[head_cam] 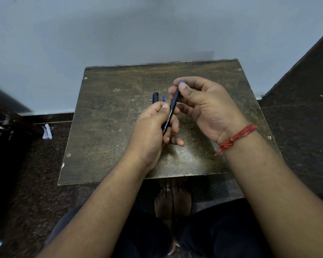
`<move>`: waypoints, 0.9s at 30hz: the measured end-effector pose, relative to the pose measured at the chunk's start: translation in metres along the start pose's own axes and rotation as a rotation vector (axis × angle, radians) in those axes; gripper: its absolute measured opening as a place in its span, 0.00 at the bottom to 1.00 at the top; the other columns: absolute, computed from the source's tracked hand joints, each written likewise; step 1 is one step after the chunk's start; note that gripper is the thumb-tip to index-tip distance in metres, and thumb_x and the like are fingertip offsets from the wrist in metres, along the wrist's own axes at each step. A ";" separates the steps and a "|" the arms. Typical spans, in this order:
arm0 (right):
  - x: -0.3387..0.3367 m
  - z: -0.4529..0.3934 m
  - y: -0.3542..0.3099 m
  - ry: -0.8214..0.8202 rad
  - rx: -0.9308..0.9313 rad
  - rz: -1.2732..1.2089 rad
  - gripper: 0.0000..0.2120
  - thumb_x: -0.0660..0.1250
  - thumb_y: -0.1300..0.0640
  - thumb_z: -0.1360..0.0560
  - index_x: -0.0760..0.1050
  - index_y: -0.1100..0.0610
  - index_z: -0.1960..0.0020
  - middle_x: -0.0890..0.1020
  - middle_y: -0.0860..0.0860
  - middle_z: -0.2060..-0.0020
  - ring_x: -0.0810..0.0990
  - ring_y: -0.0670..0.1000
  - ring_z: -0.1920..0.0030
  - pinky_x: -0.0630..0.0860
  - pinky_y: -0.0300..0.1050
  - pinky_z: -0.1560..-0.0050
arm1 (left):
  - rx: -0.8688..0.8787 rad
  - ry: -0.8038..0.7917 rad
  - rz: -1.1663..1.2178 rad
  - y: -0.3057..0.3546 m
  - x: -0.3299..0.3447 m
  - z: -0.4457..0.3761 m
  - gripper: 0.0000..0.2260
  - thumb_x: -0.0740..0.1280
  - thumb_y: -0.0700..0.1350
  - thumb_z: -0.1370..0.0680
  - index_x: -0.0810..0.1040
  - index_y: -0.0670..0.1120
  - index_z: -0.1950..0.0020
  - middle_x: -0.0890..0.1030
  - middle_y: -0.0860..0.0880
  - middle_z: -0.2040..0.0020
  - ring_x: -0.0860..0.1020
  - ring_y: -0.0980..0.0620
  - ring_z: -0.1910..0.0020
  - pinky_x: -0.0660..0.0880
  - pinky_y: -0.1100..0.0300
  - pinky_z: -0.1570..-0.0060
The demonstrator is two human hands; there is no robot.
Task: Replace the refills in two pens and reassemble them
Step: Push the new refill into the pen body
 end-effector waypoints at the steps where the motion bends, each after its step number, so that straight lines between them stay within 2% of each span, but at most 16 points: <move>1: 0.001 0.000 0.000 -0.002 0.005 -0.005 0.04 0.65 0.65 0.21 0.78 0.63 0.47 0.84 0.56 0.58 0.83 0.51 0.60 0.79 0.43 0.60 | 0.000 0.004 0.000 0.000 0.000 0.000 0.12 0.55 0.42 0.15 0.74 0.40 0.53 0.72 0.47 0.73 0.63 0.57 0.81 0.72 0.61 0.77; 3: 0.003 0.000 0.001 0.009 0.011 -0.008 0.01 0.67 0.64 0.22 0.77 0.61 0.51 0.83 0.54 0.62 0.82 0.50 0.64 0.78 0.41 0.63 | -0.002 0.008 -0.006 -0.001 0.000 0.000 0.12 0.55 0.42 0.15 0.74 0.40 0.53 0.73 0.47 0.73 0.62 0.57 0.81 0.72 0.61 0.77; 7: 0.005 0.000 0.003 0.068 0.008 0.014 0.07 0.70 0.62 0.24 0.73 0.58 0.57 0.80 0.49 0.71 0.78 0.49 0.70 0.76 0.40 0.69 | -0.004 0.006 -0.018 -0.001 0.002 0.001 0.11 0.55 0.42 0.15 0.74 0.39 0.51 0.73 0.47 0.73 0.62 0.56 0.81 0.73 0.60 0.77; 10: 0.006 0.001 0.004 0.075 0.006 -0.016 0.07 0.70 0.59 0.23 0.72 0.58 0.57 0.80 0.51 0.67 0.79 0.49 0.68 0.78 0.41 0.67 | 0.001 0.007 -0.012 0.000 0.002 0.001 0.11 0.55 0.42 0.15 0.73 0.38 0.51 0.72 0.47 0.73 0.62 0.57 0.81 0.73 0.61 0.77; 13: 0.002 -0.001 0.003 0.059 0.015 -0.068 0.03 0.66 0.60 0.20 0.76 0.60 0.50 0.84 0.56 0.55 0.83 0.52 0.59 0.80 0.43 0.59 | 0.009 0.016 -0.007 0.002 0.002 0.001 0.11 0.55 0.41 0.15 0.73 0.39 0.52 0.72 0.47 0.73 0.62 0.57 0.81 0.72 0.61 0.78; 15: 0.002 -0.001 0.004 0.022 0.024 -0.074 0.06 0.63 0.62 0.19 0.77 0.61 0.46 0.85 0.58 0.52 0.84 0.53 0.55 0.80 0.44 0.57 | 0.011 0.020 -0.005 0.002 0.002 0.001 0.11 0.55 0.41 0.15 0.73 0.39 0.52 0.72 0.47 0.74 0.62 0.57 0.81 0.72 0.61 0.78; 18: 0.006 0.000 0.005 -0.009 0.031 -0.063 0.07 0.61 0.64 0.19 0.78 0.62 0.47 0.85 0.57 0.56 0.84 0.54 0.56 0.80 0.44 0.58 | 0.009 0.022 0.002 0.002 0.001 0.001 0.12 0.55 0.41 0.15 0.74 0.40 0.53 0.72 0.47 0.74 0.62 0.57 0.81 0.72 0.61 0.77; 22: 0.008 0.000 0.004 0.024 0.023 -0.059 0.02 0.66 0.63 0.21 0.76 0.60 0.53 0.82 0.54 0.64 0.81 0.50 0.66 0.78 0.41 0.67 | 0.009 0.018 0.002 0.000 0.002 0.001 0.11 0.54 0.41 0.15 0.73 0.39 0.53 0.72 0.47 0.74 0.62 0.57 0.82 0.72 0.61 0.78; 24: 0.008 0.000 0.005 0.051 0.019 -0.046 0.05 0.68 0.62 0.22 0.73 0.58 0.56 0.79 0.51 0.69 0.78 0.49 0.69 0.77 0.40 0.68 | 0.008 0.012 -0.002 0.000 0.003 0.001 0.11 0.55 0.41 0.15 0.73 0.40 0.53 0.72 0.47 0.74 0.62 0.57 0.81 0.72 0.61 0.77; 27: 0.008 0.001 0.005 0.068 0.013 -0.047 0.06 0.68 0.59 0.22 0.73 0.59 0.55 0.79 0.51 0.68 0.77 0.50 0.68 0.77 0.40 0.68 | 0.006 0.012 0.002 0.000 0.003 0.001 0.11 0.55 0.41 0.15 0.73 0.40 0.53 0.72 0.47 0.73 0.62 0.56 0.81 0.72 0.61 0.77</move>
Point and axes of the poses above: each hand's wrist, its own z-axis away from the middle knuckle, its own x-axis out of the palm, y = z × x, the point moved 6 cm from there along -z, towards the middle knuckle
